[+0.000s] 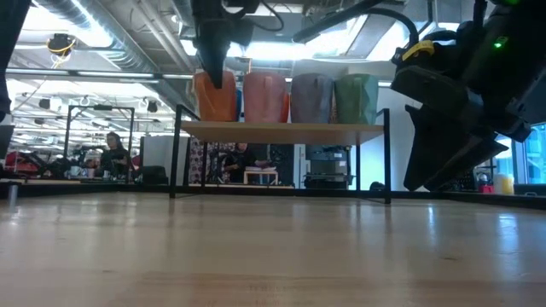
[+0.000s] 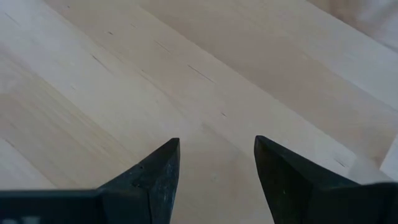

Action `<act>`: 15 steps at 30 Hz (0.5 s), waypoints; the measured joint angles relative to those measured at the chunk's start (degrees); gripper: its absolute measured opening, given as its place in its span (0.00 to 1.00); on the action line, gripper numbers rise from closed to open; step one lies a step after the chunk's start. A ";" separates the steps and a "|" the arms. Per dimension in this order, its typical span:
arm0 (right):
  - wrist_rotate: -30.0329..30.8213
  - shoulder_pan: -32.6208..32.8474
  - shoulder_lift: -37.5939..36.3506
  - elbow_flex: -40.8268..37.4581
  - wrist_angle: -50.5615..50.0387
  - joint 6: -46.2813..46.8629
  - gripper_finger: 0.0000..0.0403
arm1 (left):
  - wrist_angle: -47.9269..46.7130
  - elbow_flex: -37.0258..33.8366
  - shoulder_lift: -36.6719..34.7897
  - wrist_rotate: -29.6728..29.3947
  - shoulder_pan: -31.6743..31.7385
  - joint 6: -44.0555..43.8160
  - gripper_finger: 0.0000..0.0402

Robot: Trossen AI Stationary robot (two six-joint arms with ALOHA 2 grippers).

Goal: Place coffee mugs
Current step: Put the orange mug on the shelf

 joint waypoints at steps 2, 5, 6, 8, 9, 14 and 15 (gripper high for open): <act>0.00 0.00 0.00 0.00 0.02 0.00 0.48 | 0.17 -0.01 0.00 0.80 0.33 0.09 0.05; 0.00 0.00 0.00 0.00 0.15 0.00 0.48 | 0.24 -0.01 0.00 1.13 0.66 0.16 0.05; 0.00 0.00 0.00 0.00 0.15 0.00 0.48 | 0.24 -0.01 0.00 1.13 0.65 0.16 0.05; 0.00 0.00 0.00 0.00 0.16 0.00 0.48 | 0.26 -0.03 0.00 1.16 0.64 0.16 0.06; 0.00 0.00 0.00 0.00 0.16 0.00 0.48 | 0.25 -0.05 0.00 1.21 0.64 0.16 0.06; 0.00 0.00 0.00 0.00 0.16 0.00 0.48 | 0.45 -0.09 0.00 1.36 0.64 0.14 0.11; 0.00 0.00 0.00 0.00 0.16 0.00 0.48 | 0.54 -0.10 0.00 1.41 0.64 0.14 0.12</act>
